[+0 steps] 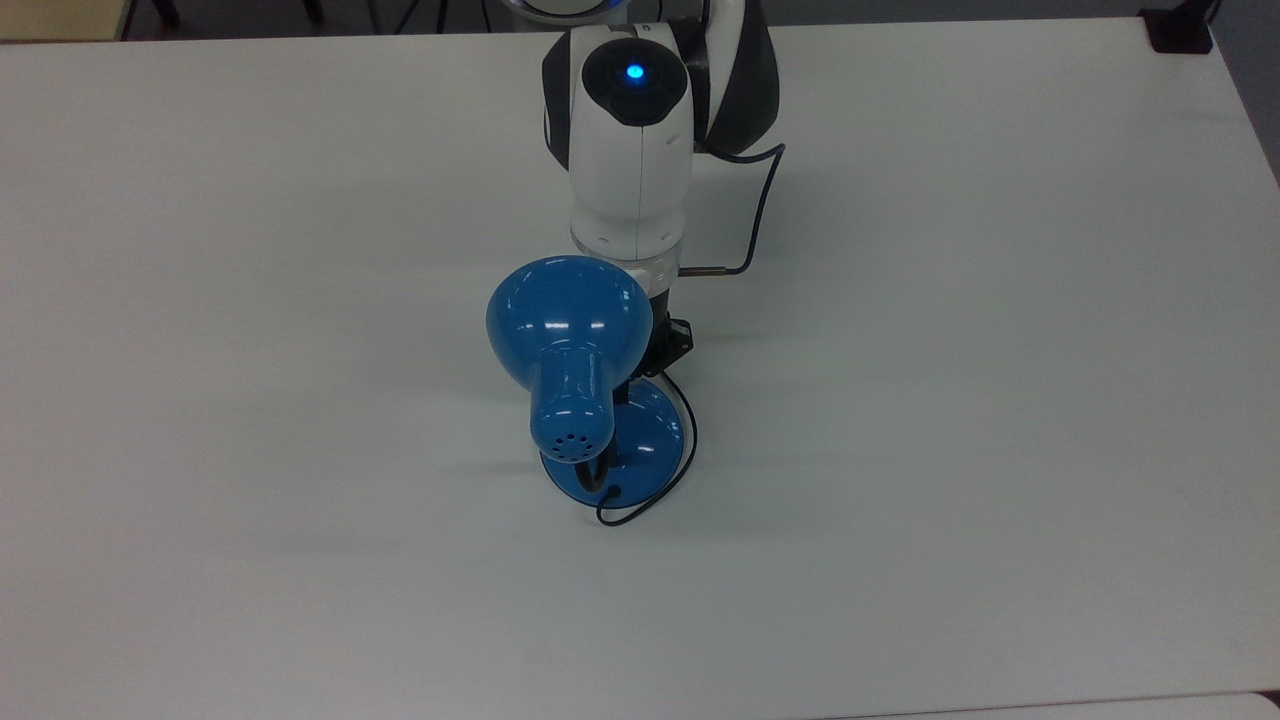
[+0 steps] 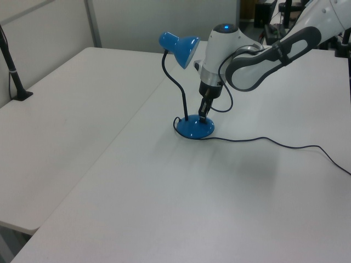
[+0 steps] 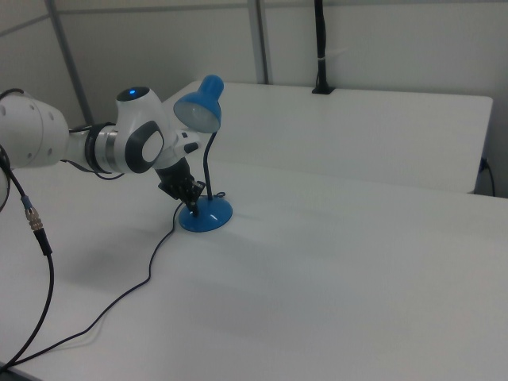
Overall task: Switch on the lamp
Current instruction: 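Press down on the base switch with the gripper fingertips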
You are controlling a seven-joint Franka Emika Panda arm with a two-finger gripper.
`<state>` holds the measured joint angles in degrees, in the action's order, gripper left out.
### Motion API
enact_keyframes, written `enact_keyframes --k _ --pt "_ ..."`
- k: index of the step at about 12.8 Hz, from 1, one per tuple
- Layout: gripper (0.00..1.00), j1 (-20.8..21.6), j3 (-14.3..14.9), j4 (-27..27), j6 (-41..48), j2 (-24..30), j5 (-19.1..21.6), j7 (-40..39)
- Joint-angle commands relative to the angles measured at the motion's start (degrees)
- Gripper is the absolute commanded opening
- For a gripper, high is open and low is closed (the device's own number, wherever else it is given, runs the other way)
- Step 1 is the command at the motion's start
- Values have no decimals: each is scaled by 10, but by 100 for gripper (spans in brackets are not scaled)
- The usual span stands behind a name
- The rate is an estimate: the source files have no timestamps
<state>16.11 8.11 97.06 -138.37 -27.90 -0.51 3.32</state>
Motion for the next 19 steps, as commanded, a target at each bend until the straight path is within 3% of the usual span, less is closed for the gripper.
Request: enact_keyframes --k 1,10,14,17,19 --pt "0 8 8 1 -16 -3 11 6" --pt "0 6 8 -12 -16 -29 10 8" --pt "0 5 8 -10 -65 -38 11 8" --pt "0 4 10 -6 -59 -23 11 7" --pt "0 4 10 8 -7 11 11 3"
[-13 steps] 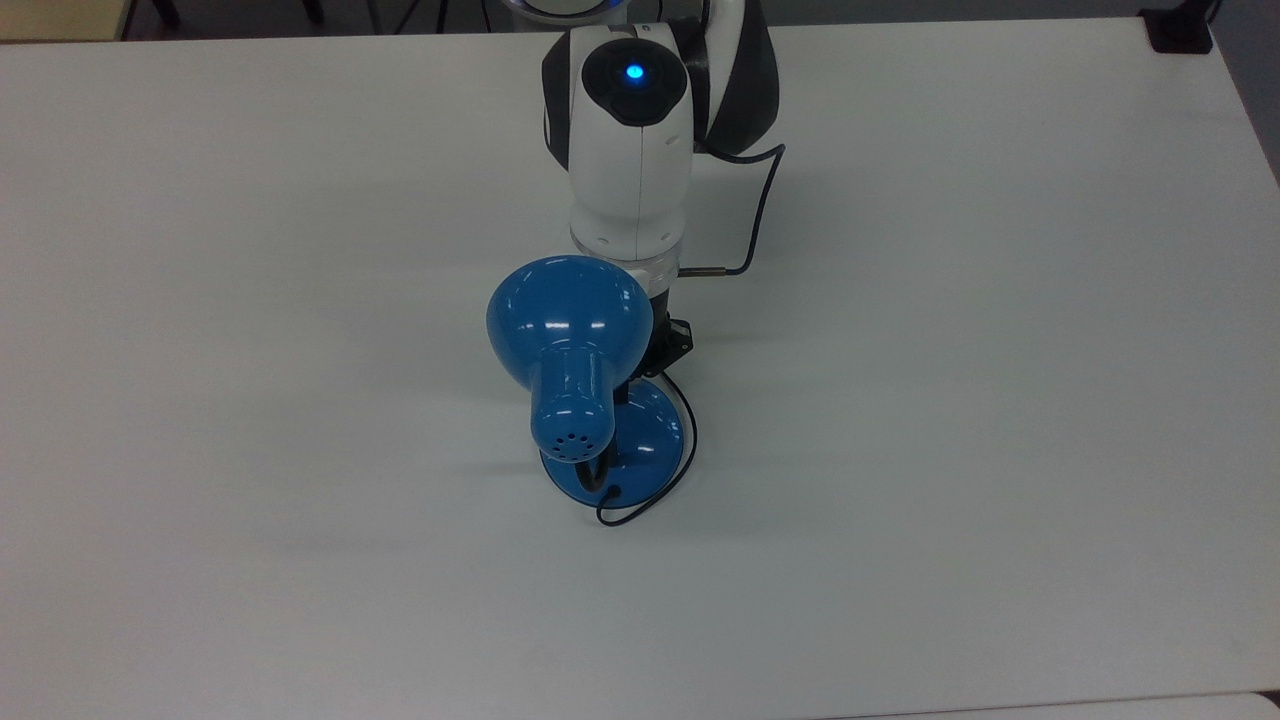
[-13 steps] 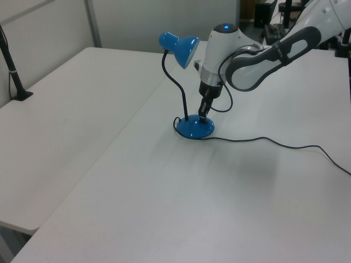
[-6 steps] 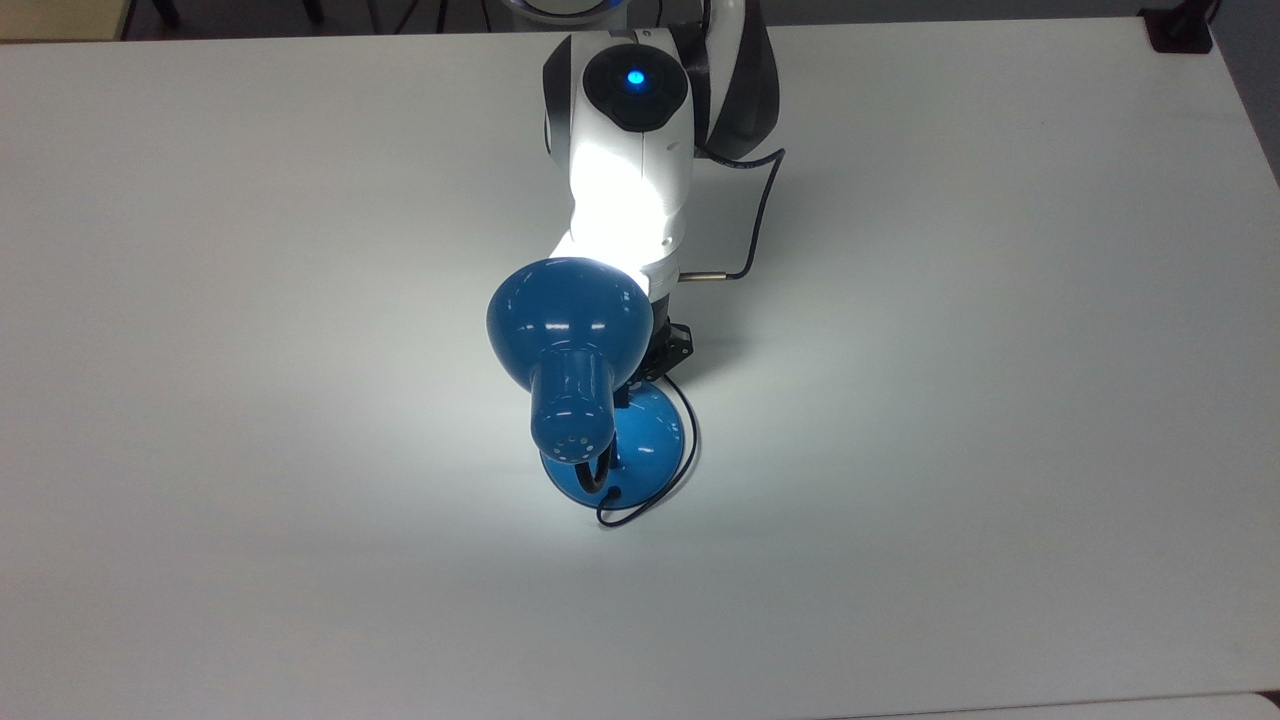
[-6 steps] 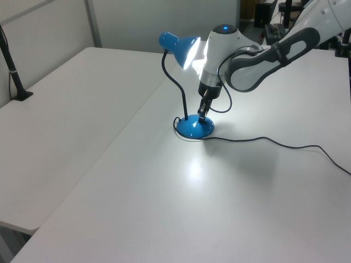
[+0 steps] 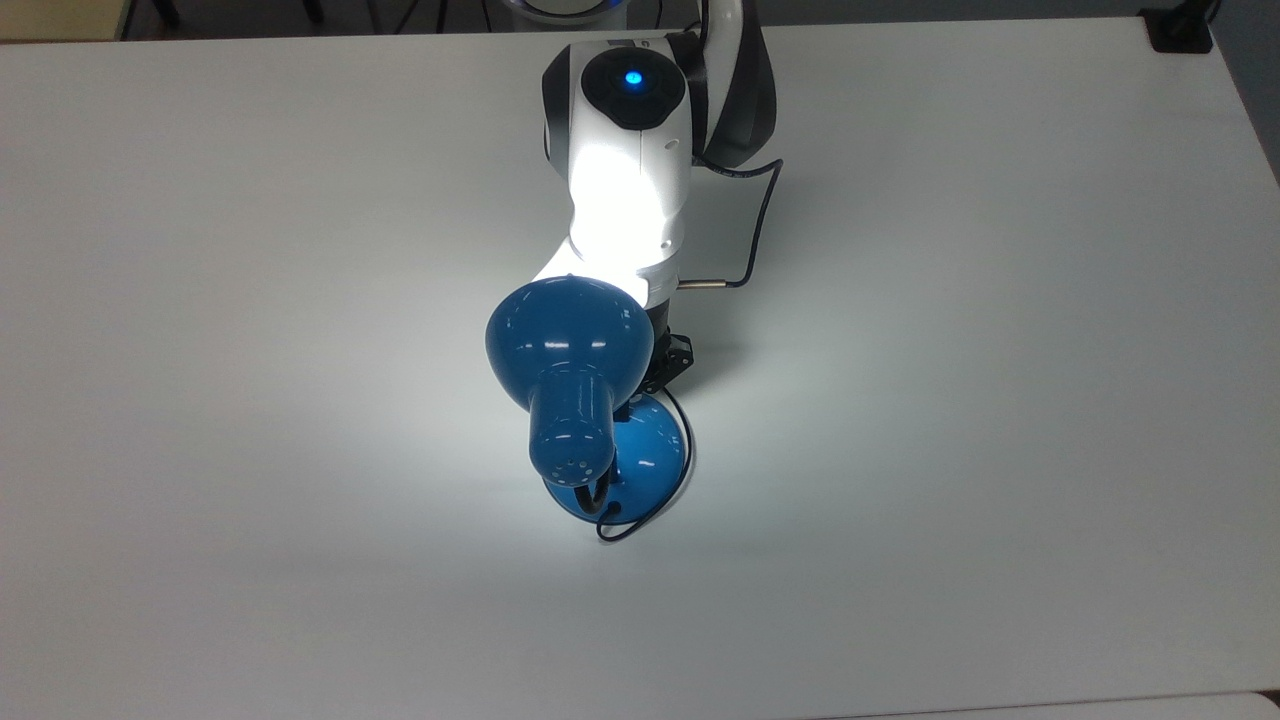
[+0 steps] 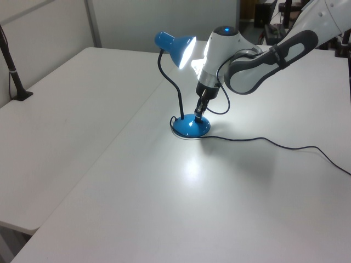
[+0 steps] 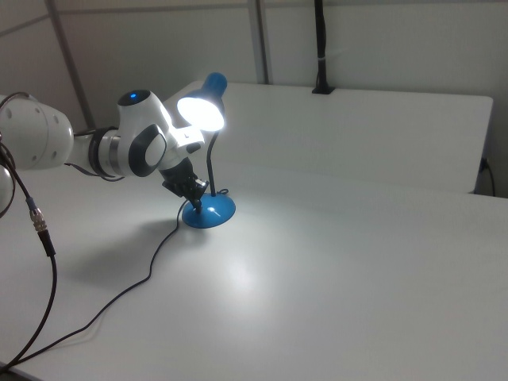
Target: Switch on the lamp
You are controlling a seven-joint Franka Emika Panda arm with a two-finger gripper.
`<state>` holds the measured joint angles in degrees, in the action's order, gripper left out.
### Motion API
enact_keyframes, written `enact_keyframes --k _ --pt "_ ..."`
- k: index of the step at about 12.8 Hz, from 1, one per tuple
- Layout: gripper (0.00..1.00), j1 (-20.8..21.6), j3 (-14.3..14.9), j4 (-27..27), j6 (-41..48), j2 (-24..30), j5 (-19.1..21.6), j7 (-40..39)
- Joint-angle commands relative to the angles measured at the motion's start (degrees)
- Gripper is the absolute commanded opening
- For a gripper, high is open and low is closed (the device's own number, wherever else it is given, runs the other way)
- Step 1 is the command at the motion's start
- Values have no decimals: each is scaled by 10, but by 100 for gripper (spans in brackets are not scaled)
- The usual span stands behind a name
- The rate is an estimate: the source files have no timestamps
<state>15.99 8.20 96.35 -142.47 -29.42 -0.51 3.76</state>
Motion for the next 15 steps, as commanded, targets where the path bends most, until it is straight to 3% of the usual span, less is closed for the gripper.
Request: enact_keyframes --k 1,8,11,13,15 --pt "0 5 10 16 65 41 11 -2" --pt "0 -10 14 28 235 151 -5 -3" --pt "0 -37 13 39 319 220 -26 -4" --pt "11 -54 13 39 331 252 -28 -5" --pt "38 -64 13 34 362 263 -28 -5"
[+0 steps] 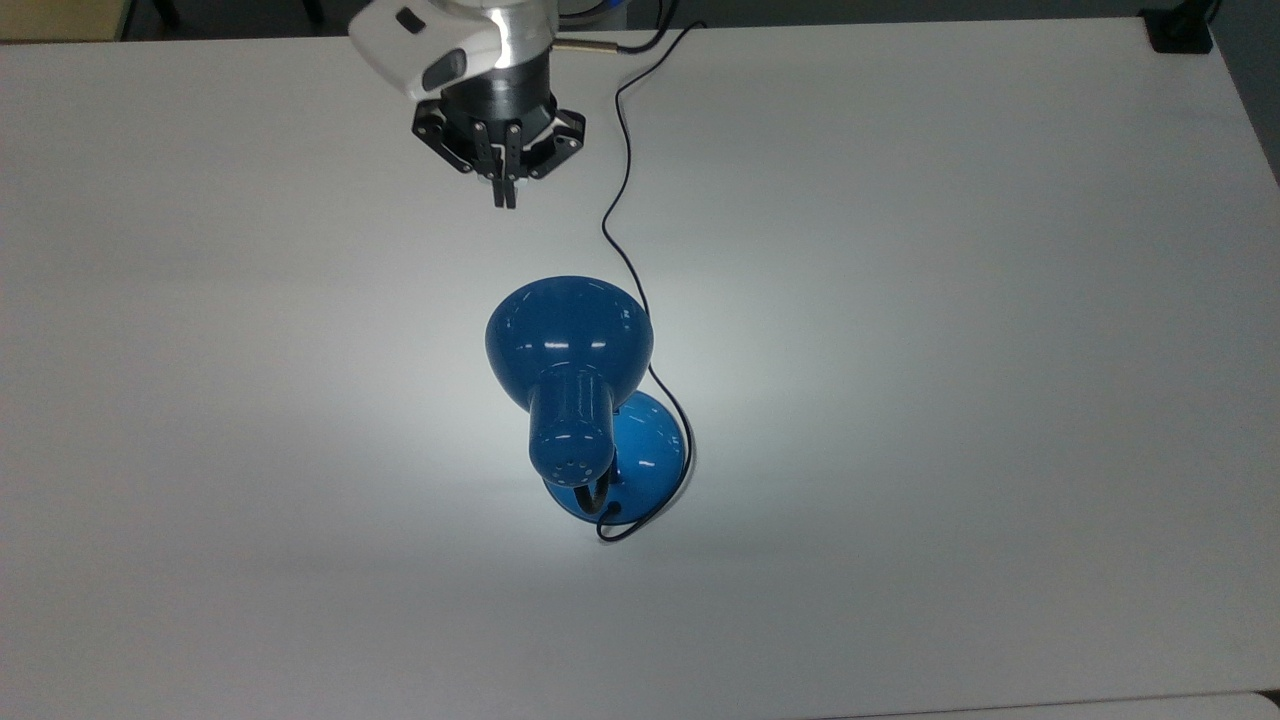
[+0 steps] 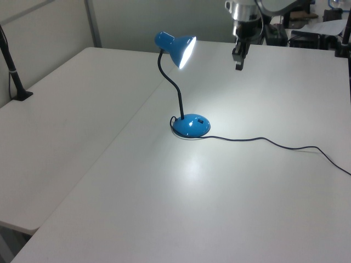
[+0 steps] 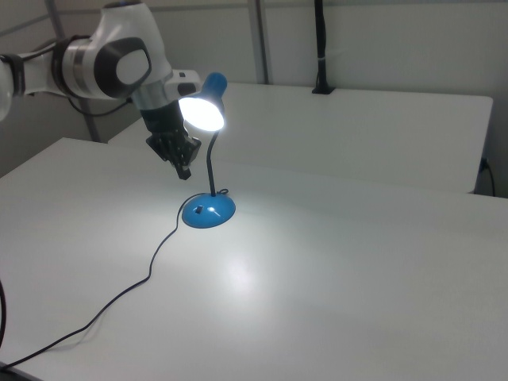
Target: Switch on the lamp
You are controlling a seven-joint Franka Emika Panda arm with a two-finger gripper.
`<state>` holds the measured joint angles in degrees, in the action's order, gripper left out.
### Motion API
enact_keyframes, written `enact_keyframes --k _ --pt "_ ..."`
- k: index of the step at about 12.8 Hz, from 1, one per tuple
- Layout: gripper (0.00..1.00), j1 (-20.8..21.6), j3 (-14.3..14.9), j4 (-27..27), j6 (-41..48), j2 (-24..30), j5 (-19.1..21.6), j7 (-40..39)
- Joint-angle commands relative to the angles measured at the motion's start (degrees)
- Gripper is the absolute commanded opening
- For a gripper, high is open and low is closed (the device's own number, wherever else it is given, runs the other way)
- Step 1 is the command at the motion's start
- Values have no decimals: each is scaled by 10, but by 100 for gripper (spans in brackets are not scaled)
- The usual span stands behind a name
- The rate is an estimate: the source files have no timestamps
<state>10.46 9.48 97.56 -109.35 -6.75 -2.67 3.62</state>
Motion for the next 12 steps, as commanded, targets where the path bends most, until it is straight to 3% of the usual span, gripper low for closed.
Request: enact_keyframes --k 1,2,3,7,12 --pt "54 -15 -2 19 46 36 -7 -5" --pt "87 -21 -5 12 54 37 -7 -5" --pt "97 -37 -8 5 67 37 -8 -5" --pt "100 -110 -78 -3 77 50 -8 -9" --pt "100 -109 -75 -16 103 48 -8 -13"
